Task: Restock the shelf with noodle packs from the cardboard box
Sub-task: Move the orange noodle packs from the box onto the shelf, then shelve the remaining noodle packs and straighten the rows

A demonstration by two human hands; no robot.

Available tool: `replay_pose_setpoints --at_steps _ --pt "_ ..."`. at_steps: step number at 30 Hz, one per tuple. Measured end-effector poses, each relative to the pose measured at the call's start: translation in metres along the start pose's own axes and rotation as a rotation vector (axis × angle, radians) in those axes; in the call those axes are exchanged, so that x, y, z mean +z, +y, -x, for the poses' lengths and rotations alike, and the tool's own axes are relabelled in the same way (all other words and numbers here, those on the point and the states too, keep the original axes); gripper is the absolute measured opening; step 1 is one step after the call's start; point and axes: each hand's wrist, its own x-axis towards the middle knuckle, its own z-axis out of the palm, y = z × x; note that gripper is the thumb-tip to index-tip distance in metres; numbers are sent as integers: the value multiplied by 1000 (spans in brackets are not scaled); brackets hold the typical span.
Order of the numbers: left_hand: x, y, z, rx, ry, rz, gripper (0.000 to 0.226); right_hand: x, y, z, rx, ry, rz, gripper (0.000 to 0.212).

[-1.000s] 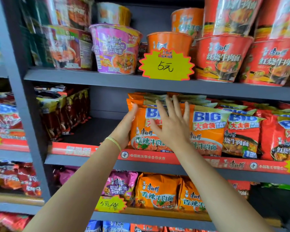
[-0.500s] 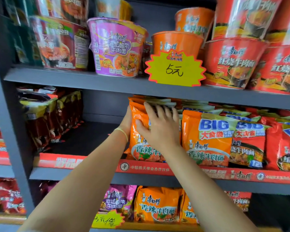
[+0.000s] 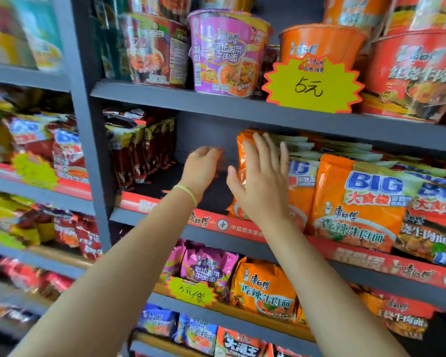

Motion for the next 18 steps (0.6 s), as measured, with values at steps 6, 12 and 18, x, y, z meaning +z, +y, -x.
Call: replay_pose_setpoints --at_steps 6,12,18 --pt "-137 -18 122 41 357 -258 24 15 -129 33 -141 -63 -604 15" --pt "-328 -82 289 -424 532 -727 16 47 -325 110 -419 -1054 -809 22" --pt "-482 -113 486 -620 1125 -979 21 6 -559 201 -814 -1327 -1014 17"
